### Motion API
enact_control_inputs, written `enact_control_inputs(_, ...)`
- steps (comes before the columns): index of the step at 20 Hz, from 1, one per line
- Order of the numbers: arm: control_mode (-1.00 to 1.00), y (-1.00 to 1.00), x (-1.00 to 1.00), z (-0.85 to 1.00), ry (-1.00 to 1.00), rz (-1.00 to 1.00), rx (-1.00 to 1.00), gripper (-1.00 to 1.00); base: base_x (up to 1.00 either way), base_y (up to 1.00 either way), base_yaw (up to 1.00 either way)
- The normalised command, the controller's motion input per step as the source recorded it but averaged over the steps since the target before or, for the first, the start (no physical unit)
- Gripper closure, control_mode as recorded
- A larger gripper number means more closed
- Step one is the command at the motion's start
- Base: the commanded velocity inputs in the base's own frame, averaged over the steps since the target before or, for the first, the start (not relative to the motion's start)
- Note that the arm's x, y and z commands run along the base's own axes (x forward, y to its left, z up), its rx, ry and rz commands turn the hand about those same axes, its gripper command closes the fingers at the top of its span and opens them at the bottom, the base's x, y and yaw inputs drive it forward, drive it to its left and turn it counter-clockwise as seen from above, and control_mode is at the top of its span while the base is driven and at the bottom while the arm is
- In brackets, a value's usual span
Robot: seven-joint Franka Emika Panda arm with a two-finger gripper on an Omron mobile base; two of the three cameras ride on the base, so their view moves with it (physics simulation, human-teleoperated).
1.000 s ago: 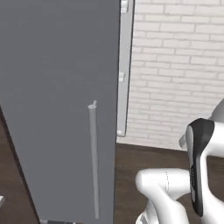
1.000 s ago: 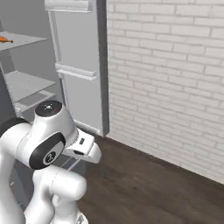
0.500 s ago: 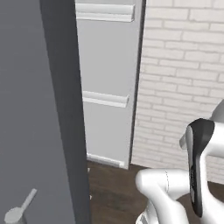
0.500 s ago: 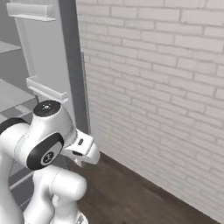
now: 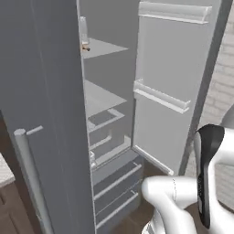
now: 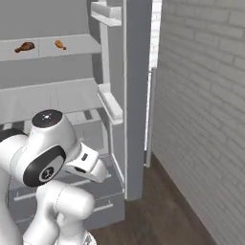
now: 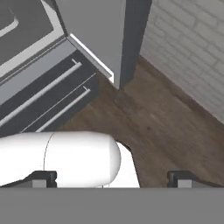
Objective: Place one carrot and one chicken drumstick in each tupperware on the nearby counter, to pack two identical lunches.
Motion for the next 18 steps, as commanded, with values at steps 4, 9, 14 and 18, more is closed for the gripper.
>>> enact_control_inputs(4, 1.0, 0.0, 0.0, 0.0, 0.0, 0.0, 0.0, -1.0, 0.01, -0.05, 0.9)
enact_control_inputs(9, 1.0, 0.0, 0.0, 0.0, 0.0, 0.0, 0.0, -1.0, 0.34, -0.06, 0.84)
enact_control_inputs(14, 1.0, 0.0, 0.0, 0.0, 0.0, 0.0, 0.0, -1.0, 0.79, -0.25, 0.54)
enact_control_inputs(18, 1.0, 0.0, 0.0, 0.0, 0.0, 0.0, 0.0, -1.0, 0.89, -0.64, 0.28)
